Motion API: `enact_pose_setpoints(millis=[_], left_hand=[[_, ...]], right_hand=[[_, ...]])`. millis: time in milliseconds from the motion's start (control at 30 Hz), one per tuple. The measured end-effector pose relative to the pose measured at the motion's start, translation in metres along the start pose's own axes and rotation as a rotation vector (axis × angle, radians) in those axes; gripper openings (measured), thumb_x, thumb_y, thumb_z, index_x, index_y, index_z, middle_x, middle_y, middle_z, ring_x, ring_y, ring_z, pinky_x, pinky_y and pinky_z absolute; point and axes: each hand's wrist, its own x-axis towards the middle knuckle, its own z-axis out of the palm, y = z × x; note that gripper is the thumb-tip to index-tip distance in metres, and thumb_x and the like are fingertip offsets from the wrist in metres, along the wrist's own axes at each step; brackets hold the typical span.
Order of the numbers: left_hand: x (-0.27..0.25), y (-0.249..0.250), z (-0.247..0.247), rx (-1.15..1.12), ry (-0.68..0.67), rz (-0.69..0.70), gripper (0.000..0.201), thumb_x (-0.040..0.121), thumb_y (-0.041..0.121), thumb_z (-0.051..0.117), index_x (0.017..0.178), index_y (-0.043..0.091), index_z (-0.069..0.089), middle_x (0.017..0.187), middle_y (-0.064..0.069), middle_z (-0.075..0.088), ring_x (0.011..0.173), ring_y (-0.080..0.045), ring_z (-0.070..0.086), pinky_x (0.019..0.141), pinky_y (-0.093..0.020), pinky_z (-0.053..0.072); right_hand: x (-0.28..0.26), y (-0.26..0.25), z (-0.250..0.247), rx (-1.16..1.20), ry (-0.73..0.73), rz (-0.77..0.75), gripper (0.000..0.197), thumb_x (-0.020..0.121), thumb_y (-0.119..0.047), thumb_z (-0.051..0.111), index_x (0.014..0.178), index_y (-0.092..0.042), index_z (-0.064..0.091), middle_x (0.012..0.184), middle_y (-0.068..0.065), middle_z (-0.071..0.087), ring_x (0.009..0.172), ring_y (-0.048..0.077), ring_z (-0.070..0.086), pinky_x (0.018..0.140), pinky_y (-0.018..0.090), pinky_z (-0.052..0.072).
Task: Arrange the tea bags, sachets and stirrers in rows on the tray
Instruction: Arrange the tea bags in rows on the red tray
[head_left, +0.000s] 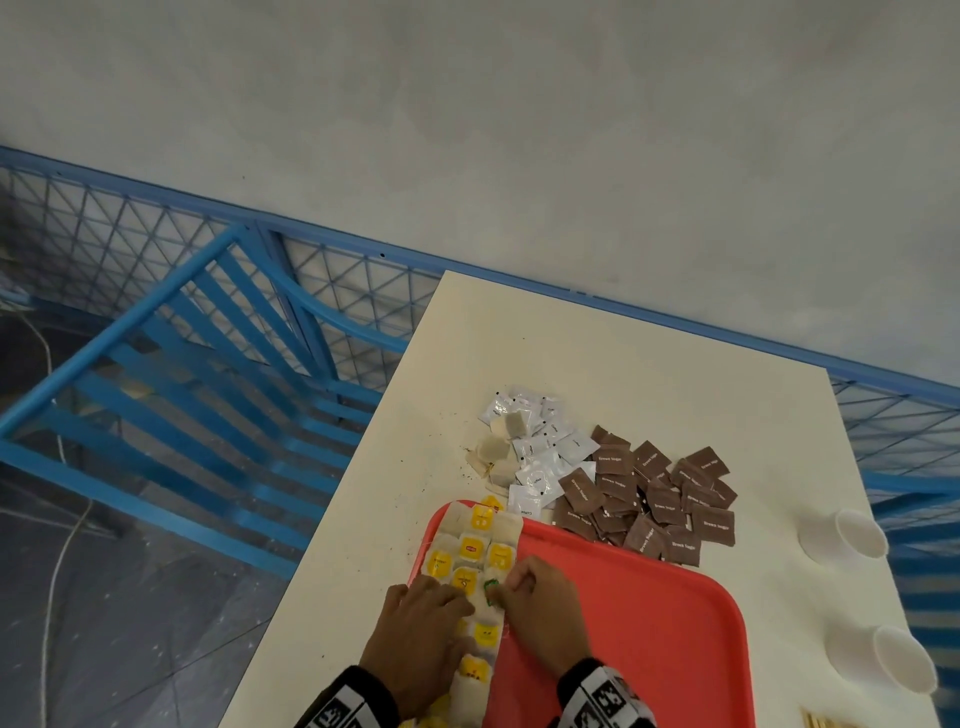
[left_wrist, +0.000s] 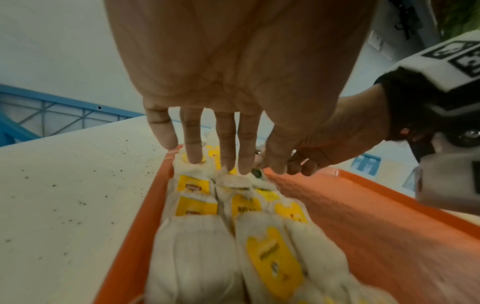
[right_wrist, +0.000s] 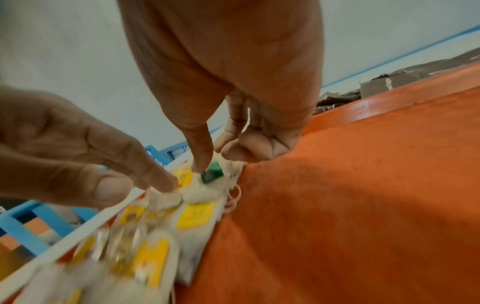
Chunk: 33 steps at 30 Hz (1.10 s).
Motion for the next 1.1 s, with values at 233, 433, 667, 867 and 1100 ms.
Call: enact_pose_setpoints(millis=[233,433,667,867,1100], left_hand=[[0.036,-0.031,-0.035,-0.423,0.099,-0.108,0.025,0.094,0.044,0.059,0.075,0.028,0.057,0.054,0.01,0.056,0.052,-0.004,0.052,0.054,-0.023,0.042],[0.077,-0.05,-0.051,-0.353,0.135,-0.29,0.028,0.093,0.043,0.06,0.072,0.024,0.057,0.056,0.01,0.056,0.054,-0.006,0.049,0.059,-0.03,0.047],[0.13,-0.052,-0.066,-0.172,0.128,-0.305,0.009,0.096,0.031,0.058,0.104,0.029,0.058,0.1,0.007,0.063,0.094,-0.019,0.061,0.084,-0.038,0.051],[0.179,-0.048,-0.048,0.187,-0.042,-0.061,0.06,0.089,0.016,0.06,0.142,0.035,0.04,0.14,0.005,0.045,0.125,-0.022,0.045,0.096,-0.039,0.037],[0.205,-0.055,-0.039,0.335,-0.093,0.021,0.04,0.094,0.015,0.052,0.129,0.033,0.055,0.129,0.007,0.053,0.12,-0.022,0.045,0.093,-0.038,0.035]], right_hand=[[0.063,-0.042,-0.058,-0.245,-0.078,-0.178,0.021,0.089,-0.019,0.062,0.069,-0.023,0.067,0.072,-0.014,0.065,0.068,-0.002,0.062,0.065,0.011,0.046],[0.12,-0.069,-0.046,-0.58,-0.107,-0.199,0.018,0.087,-0.016,0.058,0.105,-0.019,0.059,0.111,-0.001,0.053,0.104,0.022,0.055,0.078,0.034,0.045],[0.13,-0.055,-0.007,-0.927,-0.111,-0.324,0.03,0.088,-0.01,0.048,0.118,-0.01,0.052,0.121,0.009,0.05,0.111,0.031,0.049,0.08,0.041,0.05],[0.135,-0.051,-0.019,-0.819,-0.105,-0.369,0.019,0.087,-0.017,0.051,0.102,-0.01,0.06,0.107,0.008,0.06,0.104,0.029,0.054,0.08,0.038,0.048],[0.127,-0.035,-0.07,-0.103,0.074,-0.174,0.009,0.077,-0.016,0.073,0.079,-0.022,0.067,0.078,-0.008,0.067,0.071,0.002,0.059,0.063,0.012,0.04]])
